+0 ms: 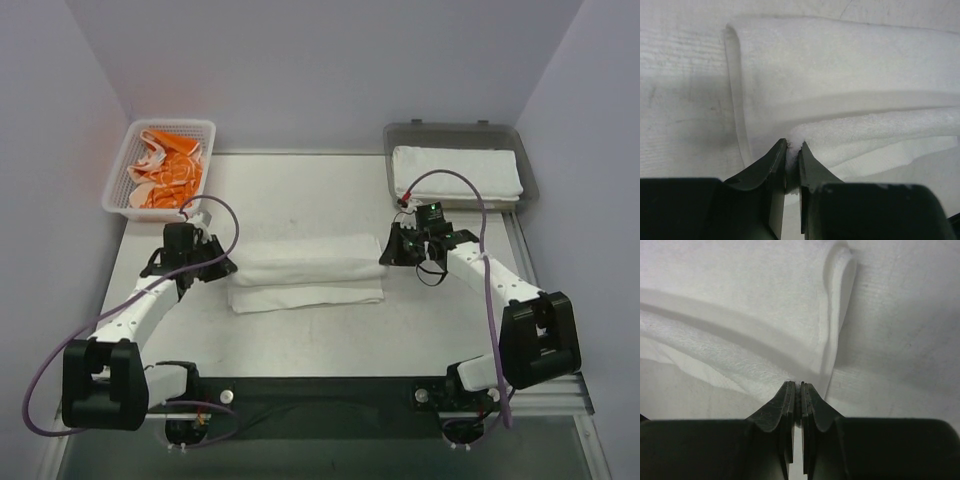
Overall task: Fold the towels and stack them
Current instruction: Fold the towel
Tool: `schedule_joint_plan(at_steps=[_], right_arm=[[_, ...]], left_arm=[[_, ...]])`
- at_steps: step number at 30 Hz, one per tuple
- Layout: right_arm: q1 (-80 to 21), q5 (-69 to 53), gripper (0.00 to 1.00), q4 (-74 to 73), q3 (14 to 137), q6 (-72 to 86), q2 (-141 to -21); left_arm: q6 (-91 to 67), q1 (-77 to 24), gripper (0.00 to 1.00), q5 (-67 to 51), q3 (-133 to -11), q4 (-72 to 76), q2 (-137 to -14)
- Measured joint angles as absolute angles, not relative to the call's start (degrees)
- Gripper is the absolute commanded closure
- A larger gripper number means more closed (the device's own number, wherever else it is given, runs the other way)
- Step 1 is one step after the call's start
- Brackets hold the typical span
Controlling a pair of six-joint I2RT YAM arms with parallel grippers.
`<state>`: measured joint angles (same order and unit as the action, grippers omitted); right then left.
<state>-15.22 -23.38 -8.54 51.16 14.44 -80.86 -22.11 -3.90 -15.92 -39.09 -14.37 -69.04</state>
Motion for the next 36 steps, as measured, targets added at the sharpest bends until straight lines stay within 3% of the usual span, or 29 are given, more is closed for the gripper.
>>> schedule_joint_plan(at_steps=[11,19,28,36], right_arm=[[-15.7,-22.9,1.00,-4.9,43.5,19.9,-81.4],[-15.7,-22.8,1.00,-2.7,43.5,22.2,-88.7],[-14.0,-22.7,1.00,-2.7,47.6,23.2,-91.6],[-13.9,-21.6,1.00,-5.8,52.9,22.7,-86.7]], left_arm=[[-30.3,-4.3,1.00,-15.1,-29.6,-15.8,-64.6],[-35.8,-5.2,1.00,-13.8,-27.1,-15.2,-68.2],[-32.8,-5.2,1.00,-13.8,-43.7,-15.3,-85.0],[-28.0,-5.8,1.00,-13.4,-50.3,-17.6,-77.6]])
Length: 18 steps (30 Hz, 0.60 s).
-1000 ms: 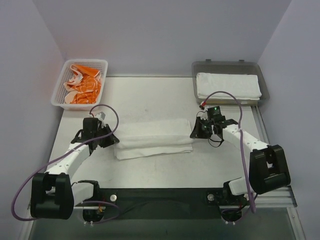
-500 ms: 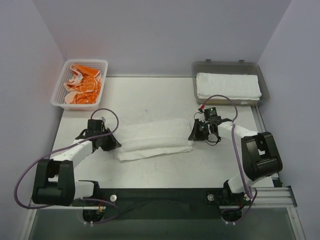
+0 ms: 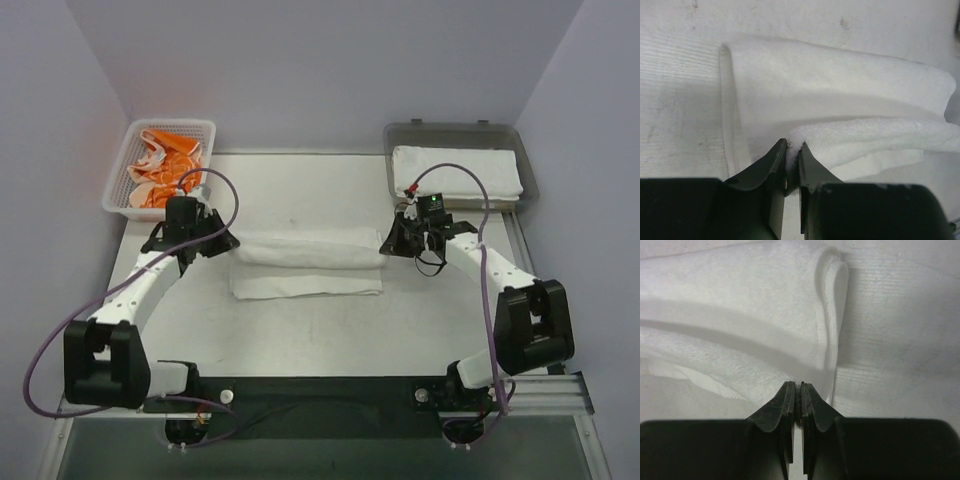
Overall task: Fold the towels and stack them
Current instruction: Fold the towel
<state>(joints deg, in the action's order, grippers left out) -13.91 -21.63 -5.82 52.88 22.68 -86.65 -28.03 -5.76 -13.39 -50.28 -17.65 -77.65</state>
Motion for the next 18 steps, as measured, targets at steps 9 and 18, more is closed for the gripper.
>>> schedule_joint_plan(at_steps=[9,18], right_arm=[[-14.0,-21.6,1.00,-7.5,51.2,22.7,-79.0],[-14.0,-21.2,0.61,-7.6,44.4,23.4,-83.5]], left_arm=[[-27.9,-6.0,1.00,-12.6,-39.5,-18.1,-63.5],[-32.9,-10.8,0.58,-11.8,-30.4,-19.0,-65.9]])
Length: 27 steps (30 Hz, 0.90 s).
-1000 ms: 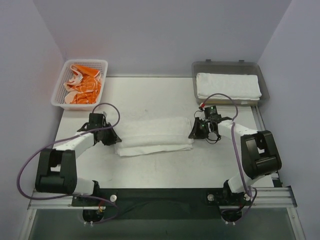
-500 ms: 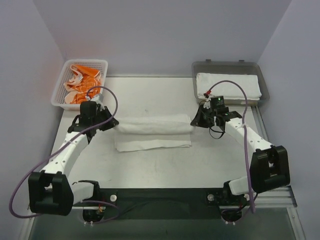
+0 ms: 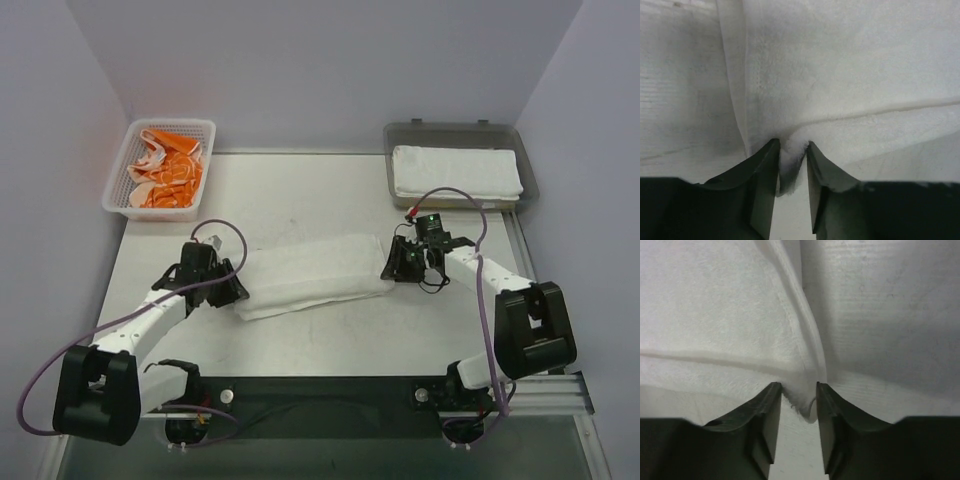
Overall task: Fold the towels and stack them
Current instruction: Fold the towel
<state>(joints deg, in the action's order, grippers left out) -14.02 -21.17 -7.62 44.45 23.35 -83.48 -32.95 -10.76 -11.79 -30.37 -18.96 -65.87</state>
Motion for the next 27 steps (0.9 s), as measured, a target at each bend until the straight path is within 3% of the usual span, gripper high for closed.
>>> schedule_joint_plan(at_steps=[1,2,5,13,17,21,27], right_arm=[[-14.0,-21.0,0.56,-8.2,44.1,23.0,-83.5],[-14.0,-21.0,0.48,-8.7,44.0,22.8,-83.3],[-14.3,-20.4,0.39,-10.4,44.1,22.3,-80.9],[-18.6,-19.7,0.44,-14.7,51.7,22.7,-70.3],[-22.2,-19.9,0.55,-12.1,54.5,25.1,-73.7],[-23.6,-21.2,0.56,-7.7,51.2,29.2,-78.4],[-22.8,-22.4,0.60,-3.9,40.2,33.5,-81.2]], left_arm=[[-33.7,-11.4,0.43,-11.6,-30.1,-19.6,-65.3],[-33.9,-11.7,0.34,-11.5,-29.9,-20.2,-64.4],[-35.2,-12.3,0.14,-10.5,-30.1,-23.7,-58.5],[-38.0,-15.6,0.19,-7.1,-38.1,-32.2,-45.2],[-40.3,-20.0,0.26,-6.2,-42.5,-31.4,-49.6],[-43.0,-26.2,0.28,-5.2,-42.5,-28.7,-57.6],[-47.8,-31.8,0.40,-2.9,-30.5,-23.4,-62.0]])
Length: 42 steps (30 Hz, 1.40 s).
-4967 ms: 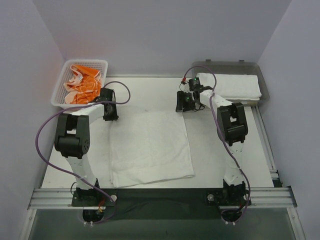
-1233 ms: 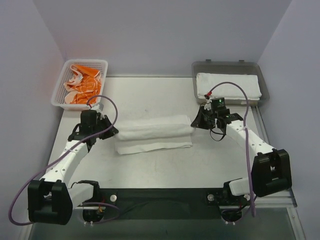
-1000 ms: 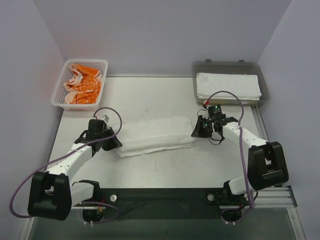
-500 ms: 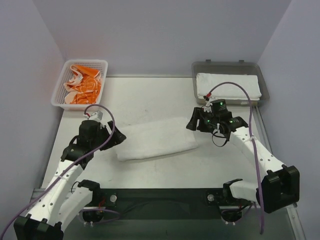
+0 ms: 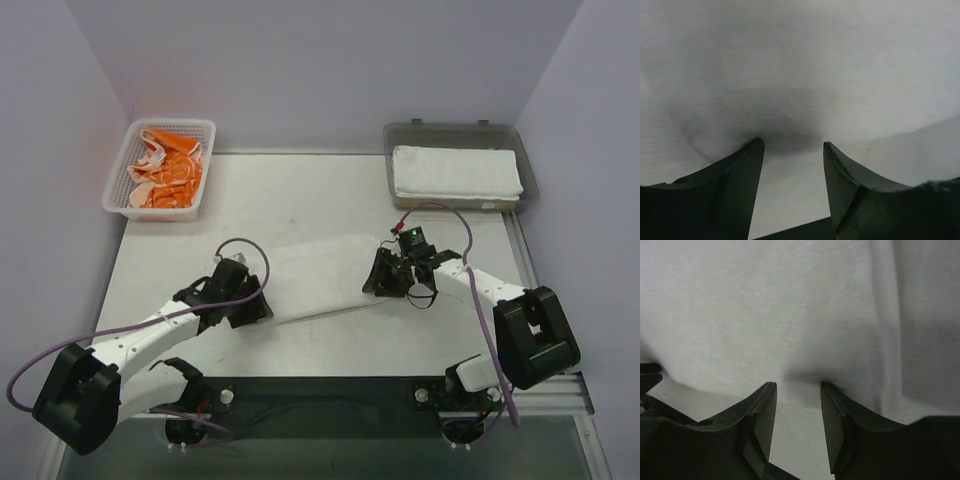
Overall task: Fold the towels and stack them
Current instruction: Fold the towel
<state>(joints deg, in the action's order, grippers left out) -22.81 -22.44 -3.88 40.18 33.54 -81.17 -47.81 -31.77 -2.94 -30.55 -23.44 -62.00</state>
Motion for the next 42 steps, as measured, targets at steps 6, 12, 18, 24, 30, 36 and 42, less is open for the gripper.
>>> schedule_joint_plan(at_steps=[6,12,18,24,30,36,42], right_arm=[[-17.2,-24.4,0.60,-3.0,35.2,35.4,-80.9],[-16.2,-25.8,0.59,-3.0,37.1,35.9,-76.7],[-16.4,-28.1,0.57,6.0,42.5,39.7,-76.8],[-19.7,-27.1,0.56,19.3,51.3,44.3,-88.6],[-20.4,-23.7,0.56,31.3,51.7,48.9,-101.4],[-17.1,-23.5,0.55,45.8,45.4,54.3,-109.0],[-13.3,-23.7,0.53,51.8,38.8,55.4,-105.3]], left_arm=[[-51.3,-27.8,0.40,-0.6,-24.5,-20.7,-59.7],[-47.1,-24.0,0.16,2.1,-28.8,-24.5,-58.1],[-42.0,-23.0,0.18,3.2,-38.7,-23.6,-56.3],[-39.9,-15.4,0.21,1.6,-40.5,-13.4,-65.4],[-40.3,-11.3,0.23,-0.3,-40.6,-5.1,-82.7],[-43.7,-8.6,0.26,-2.4,-39.9,3.9,-88.0],[-45.2,-6.9,0.21,-5.0,-38.5,6.8,-87.1]])
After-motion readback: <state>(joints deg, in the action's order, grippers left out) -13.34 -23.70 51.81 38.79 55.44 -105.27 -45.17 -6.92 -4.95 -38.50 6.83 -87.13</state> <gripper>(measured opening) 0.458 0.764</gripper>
